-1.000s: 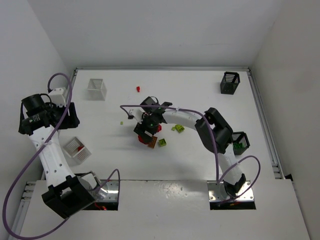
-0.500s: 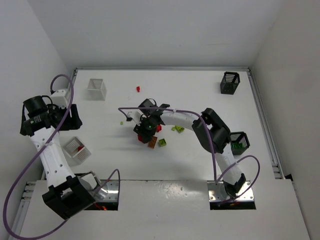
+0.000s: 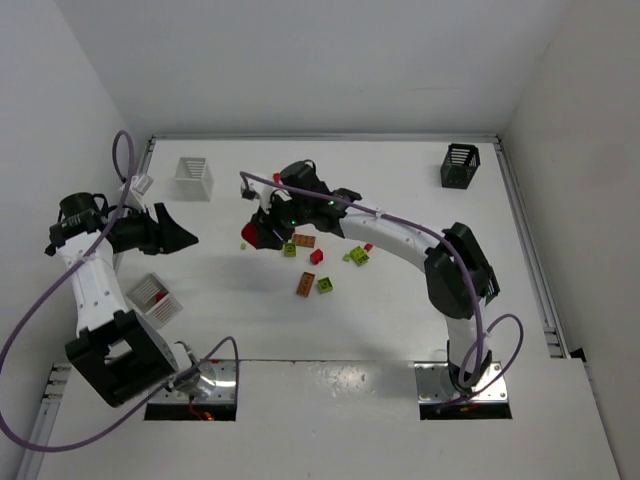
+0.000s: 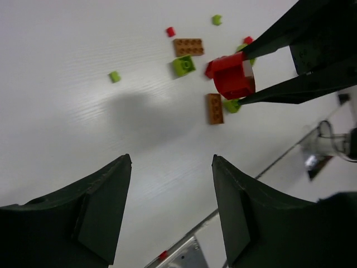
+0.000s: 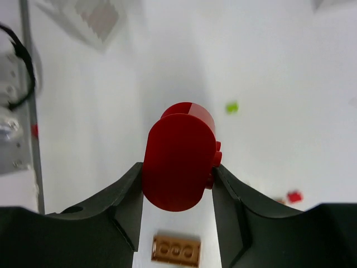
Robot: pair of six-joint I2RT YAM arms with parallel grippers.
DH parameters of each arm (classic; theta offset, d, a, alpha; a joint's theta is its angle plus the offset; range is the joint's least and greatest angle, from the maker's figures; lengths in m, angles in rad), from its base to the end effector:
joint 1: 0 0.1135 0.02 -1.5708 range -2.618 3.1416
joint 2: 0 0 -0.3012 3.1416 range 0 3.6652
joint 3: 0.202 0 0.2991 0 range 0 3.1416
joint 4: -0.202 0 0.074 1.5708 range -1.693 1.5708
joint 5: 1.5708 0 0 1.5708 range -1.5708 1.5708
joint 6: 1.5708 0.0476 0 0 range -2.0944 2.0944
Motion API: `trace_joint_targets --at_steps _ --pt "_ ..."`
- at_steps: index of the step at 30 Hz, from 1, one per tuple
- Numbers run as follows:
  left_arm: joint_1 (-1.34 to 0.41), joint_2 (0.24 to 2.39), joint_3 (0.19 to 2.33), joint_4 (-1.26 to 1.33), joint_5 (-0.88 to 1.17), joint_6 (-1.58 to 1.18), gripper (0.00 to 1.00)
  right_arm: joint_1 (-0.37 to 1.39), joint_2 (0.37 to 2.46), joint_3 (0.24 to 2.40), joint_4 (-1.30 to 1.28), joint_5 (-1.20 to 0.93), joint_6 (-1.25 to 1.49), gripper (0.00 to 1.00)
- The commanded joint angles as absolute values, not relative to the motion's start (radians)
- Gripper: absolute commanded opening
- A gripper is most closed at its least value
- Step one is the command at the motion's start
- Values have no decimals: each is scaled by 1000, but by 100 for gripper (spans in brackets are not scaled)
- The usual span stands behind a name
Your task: Sort the legos into containers by color
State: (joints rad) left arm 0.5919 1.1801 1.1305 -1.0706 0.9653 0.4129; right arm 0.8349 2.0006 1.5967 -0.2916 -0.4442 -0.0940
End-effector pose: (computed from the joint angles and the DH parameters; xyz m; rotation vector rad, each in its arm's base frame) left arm 0.2251 0.1042 0.3464 0.0663 2.2078 -0.7651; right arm 0.3395 0.4054 0.2524 -1.2638 1.9729 0.8852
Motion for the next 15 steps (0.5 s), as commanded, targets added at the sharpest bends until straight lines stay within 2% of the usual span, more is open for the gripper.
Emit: trace_joint_targets --at_steps 1,7,15 --pt "603 1259 1155 -1147 1204 442 66 848 1934 1637 -115 -503 -35 6" --pt "603 1367 1146 -1301 1383 580 67 857 1962 1715 -81 -538 21 6" --pt "574 1358 1164 -1301 1393 571 69 877 2029 1790 -147 -548 2 4"
